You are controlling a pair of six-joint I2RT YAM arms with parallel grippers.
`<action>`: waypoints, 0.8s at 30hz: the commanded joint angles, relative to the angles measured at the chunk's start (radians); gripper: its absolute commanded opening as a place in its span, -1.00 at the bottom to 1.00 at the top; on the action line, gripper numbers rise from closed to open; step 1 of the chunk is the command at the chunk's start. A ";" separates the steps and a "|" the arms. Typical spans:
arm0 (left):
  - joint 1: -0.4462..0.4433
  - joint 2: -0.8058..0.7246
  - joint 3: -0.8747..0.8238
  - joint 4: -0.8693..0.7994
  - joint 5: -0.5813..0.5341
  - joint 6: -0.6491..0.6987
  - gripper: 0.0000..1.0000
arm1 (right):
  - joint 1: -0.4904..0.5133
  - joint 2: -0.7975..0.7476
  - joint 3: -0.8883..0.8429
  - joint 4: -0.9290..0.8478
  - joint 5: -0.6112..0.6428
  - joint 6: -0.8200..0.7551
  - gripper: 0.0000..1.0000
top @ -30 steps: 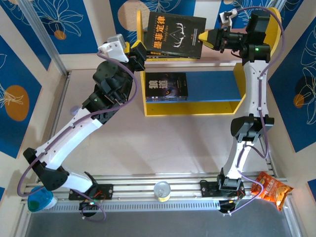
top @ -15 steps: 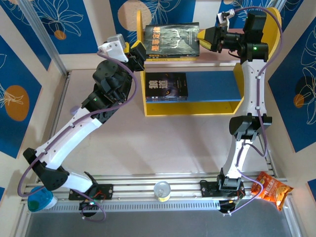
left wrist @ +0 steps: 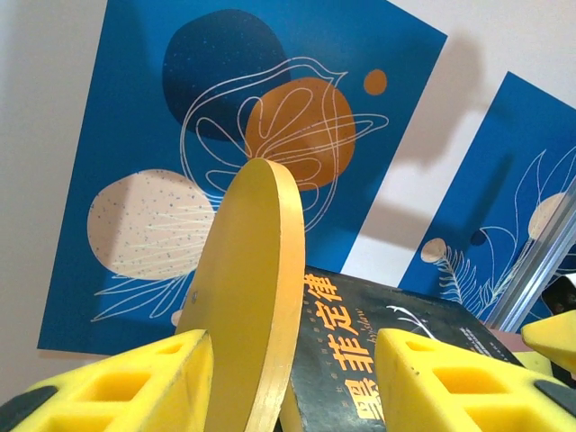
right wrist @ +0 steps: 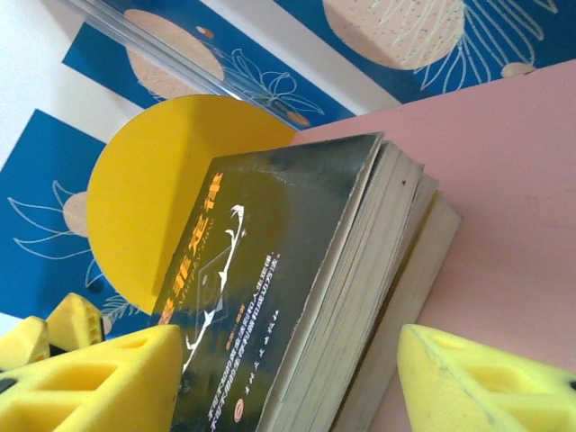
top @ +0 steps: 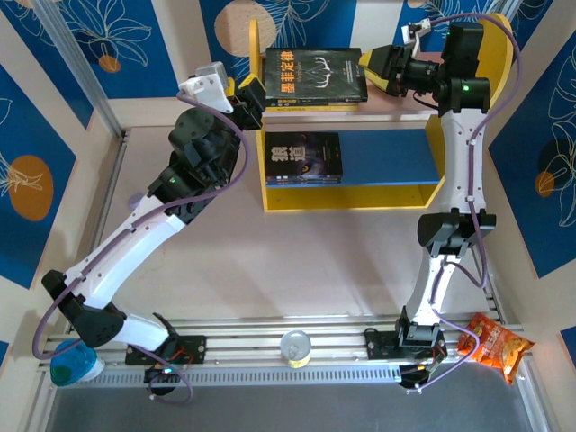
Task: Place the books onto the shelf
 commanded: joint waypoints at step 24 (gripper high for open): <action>0.029 -0.026 -0.007 -0.041 0.063 -0.049 0.02 | 0.047 -0.227 -0.247 0.044 0.089 -0.092 -0.20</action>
